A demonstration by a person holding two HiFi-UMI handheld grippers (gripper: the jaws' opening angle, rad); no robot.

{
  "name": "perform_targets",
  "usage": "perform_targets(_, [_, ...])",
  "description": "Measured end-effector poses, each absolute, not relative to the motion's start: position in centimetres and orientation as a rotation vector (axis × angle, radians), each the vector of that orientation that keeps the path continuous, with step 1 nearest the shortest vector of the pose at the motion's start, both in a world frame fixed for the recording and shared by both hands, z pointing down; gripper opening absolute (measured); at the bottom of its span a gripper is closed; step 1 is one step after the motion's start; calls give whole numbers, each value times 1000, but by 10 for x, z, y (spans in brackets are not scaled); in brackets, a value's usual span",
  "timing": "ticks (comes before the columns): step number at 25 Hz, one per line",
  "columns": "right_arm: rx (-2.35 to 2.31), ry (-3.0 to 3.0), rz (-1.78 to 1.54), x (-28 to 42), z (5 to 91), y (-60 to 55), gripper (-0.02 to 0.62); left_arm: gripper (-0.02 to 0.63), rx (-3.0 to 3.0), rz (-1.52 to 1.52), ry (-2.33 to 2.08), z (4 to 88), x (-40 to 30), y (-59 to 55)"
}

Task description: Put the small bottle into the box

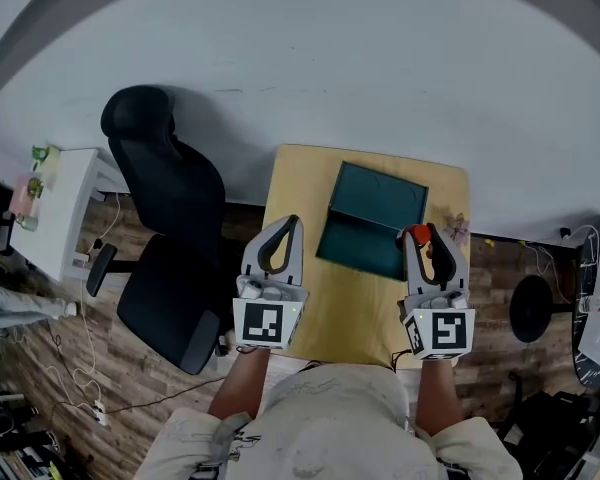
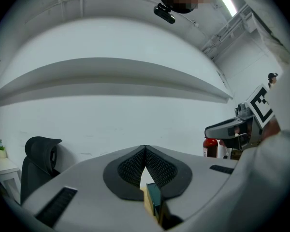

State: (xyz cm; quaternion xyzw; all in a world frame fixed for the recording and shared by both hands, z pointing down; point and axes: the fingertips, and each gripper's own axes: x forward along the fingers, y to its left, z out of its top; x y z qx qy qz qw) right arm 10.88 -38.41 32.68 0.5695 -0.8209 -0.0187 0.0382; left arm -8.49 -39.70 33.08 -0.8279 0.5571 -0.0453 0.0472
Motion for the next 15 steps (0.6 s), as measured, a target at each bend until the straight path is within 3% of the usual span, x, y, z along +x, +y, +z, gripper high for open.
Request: perform_targets(15, [1660, -2473, 141, 102, 399, -403, 144, 6, -2582, -293, 1763, 390, -83, -404])
